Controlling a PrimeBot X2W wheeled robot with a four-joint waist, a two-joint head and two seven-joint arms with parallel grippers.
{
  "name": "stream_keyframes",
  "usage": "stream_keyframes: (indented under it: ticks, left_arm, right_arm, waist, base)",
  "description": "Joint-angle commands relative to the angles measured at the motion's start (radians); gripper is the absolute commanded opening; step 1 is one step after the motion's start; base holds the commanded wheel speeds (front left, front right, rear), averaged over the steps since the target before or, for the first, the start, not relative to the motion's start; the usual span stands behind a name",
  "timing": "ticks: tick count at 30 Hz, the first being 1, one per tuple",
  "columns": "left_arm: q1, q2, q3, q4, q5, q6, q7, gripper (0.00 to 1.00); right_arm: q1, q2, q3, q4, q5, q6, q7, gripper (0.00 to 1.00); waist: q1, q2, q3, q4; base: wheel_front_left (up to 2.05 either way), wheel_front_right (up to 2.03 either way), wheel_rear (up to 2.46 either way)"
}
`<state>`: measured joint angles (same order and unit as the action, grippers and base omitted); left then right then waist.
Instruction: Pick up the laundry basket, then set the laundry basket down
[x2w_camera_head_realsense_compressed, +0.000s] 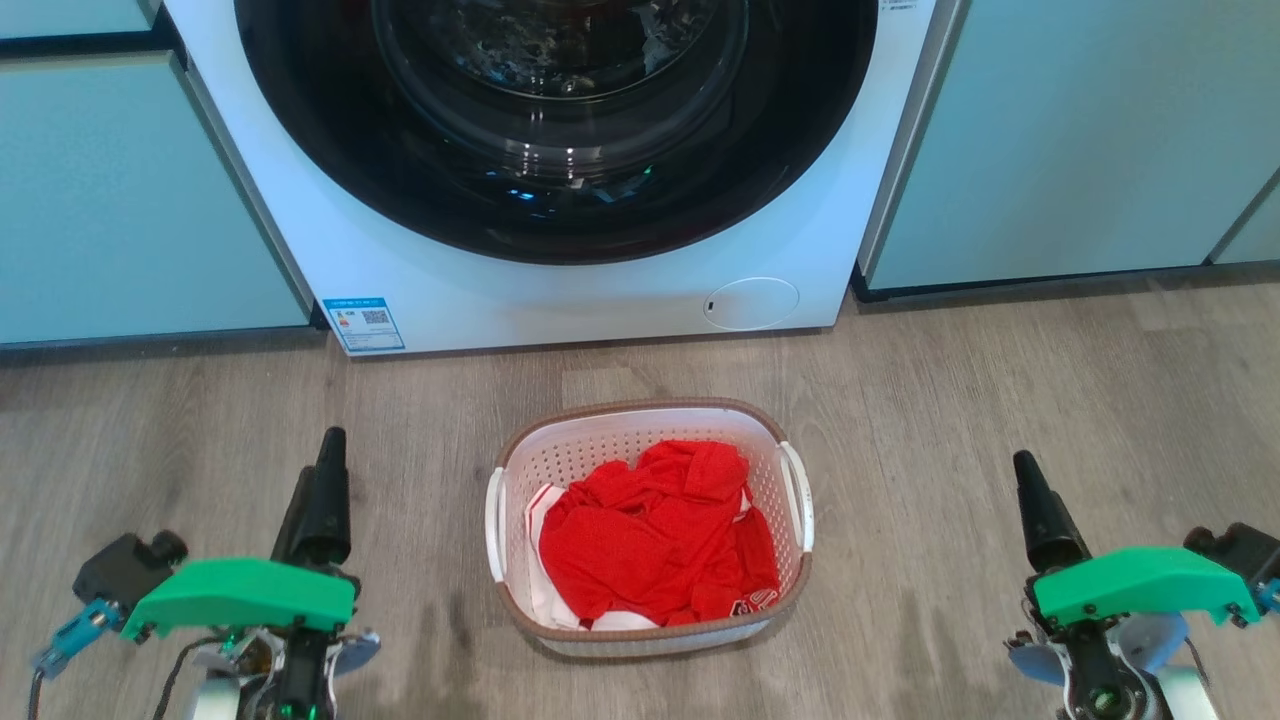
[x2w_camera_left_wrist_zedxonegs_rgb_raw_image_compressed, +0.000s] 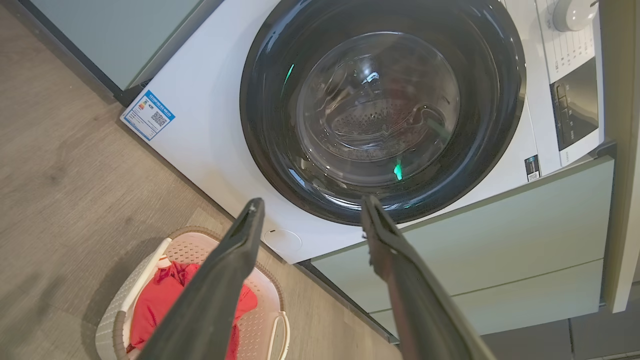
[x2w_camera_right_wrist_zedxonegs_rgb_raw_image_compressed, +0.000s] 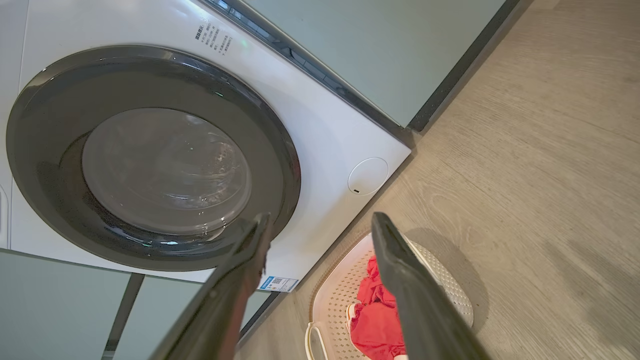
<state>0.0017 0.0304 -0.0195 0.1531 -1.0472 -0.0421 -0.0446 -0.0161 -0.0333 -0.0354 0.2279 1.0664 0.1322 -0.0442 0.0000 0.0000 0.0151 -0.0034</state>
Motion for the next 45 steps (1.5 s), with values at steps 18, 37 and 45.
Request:
stream_keyframes:
  ticks: [18, 37, 45]
  left_arm:
    - [-0.005, 0.015, -0.008, -0.072, 0.306, 0.023, -0.062, 1.0]
    - [0.032, 0.016, -0.023, -0.038, 0.512, 0.027, -0.118, 1.0]
    - [0.038, 0.017, -0.031, -0.027, 0.588, 0.027, -0.138, 1.0]
  right_arm:
    - [-0.054, -0.012, 0.067, -0.065, -0.265, -0.001, -0.063, 1.0]
    - [-0.039, -0.014, 0.115, -0.07, -0.501, -0.001, -0.119, 1.0]
    - [-0.034, -0.014, 0.133, -0.069, -0.582, -0.001, -0.139, 1.0]
  waist:
    - [0.0, 0.0, 0.001, -0.003]
    - [0.0, 0.0, -0.013, -0.004]
    - [0.0, 0.0, -0.017, -0.005]
  base:
    - [0.0, 0.0, 0.0]
    - [0.0, 0.0, 0.0]
    - [0.0, 0.0, 0.0]
